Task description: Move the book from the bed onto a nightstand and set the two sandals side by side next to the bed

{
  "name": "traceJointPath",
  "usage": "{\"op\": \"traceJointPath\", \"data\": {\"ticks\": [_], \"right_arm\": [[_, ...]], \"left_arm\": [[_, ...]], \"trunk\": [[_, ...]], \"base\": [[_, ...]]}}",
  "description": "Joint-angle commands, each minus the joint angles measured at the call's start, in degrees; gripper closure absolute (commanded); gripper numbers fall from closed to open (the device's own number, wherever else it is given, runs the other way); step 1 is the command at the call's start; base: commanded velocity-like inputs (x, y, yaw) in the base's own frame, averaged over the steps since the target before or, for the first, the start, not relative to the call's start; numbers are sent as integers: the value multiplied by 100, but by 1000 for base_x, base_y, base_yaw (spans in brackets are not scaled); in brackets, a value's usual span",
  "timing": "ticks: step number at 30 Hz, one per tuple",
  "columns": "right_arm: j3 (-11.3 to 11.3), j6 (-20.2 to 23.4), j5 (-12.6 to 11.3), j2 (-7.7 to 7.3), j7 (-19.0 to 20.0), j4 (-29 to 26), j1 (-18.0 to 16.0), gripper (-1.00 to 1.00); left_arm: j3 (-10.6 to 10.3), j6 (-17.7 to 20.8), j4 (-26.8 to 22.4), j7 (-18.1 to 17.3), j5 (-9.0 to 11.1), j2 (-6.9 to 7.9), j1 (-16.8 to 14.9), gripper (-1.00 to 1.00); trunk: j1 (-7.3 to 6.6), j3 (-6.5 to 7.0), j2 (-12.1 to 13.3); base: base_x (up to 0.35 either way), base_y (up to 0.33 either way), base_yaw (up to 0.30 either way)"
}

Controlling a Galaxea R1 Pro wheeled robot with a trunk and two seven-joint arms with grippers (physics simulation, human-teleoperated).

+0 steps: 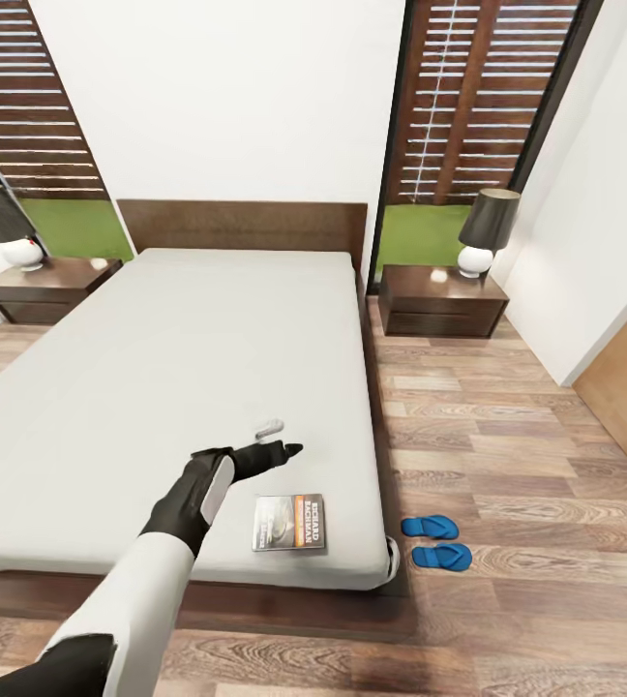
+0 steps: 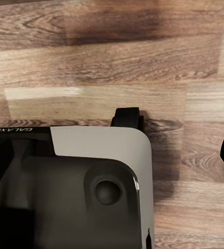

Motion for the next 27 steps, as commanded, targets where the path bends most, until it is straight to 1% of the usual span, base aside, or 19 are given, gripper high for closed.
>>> {"op": "traceJointPath", "data": {"ticks": [1,3,8,11,18,25,27], "right_arm": [[-50,-14,51,-4,9,16,-7,-100],[-50,-14,46,-4,10,16,-8,-100],[-50,-14,38,-4,8,16,-8,-100],[-50,-14,35,-4,8,16,-9,-100],[-50,-14,33,-4,8,16,-9,-100],[-50,-14,29,-4,8,16,-8,-100],[-50,-14,26,-4,8,16,-9,-100]], "left_arm": [[-233,-68,105,-4,22,-7,-1,-100],[-381,-158,154,2,28,-7,0,-100],[-520,-243,218,9,25,-7,2,-100],[-530,-249,231,13,14,-7,2,-100],[-525,-260,218,15,23,-7,3,-100],[-512,-256,215,16,24,-7,3,-100],[-511,-255,215,16,24,-7,5,-100]], "trunk": [[0,-4,-3],[0,-5,-3],[0,-5,-3],[0,-5,-3],[0,-5,-3],[0,-5,-3],[44,-40,-84]], "base": [[157,0,0],[210,-3,0],[127,-8,0],[56,-7,0],[164,-66,0],[25,-10,0],[2,-1,0]]}}
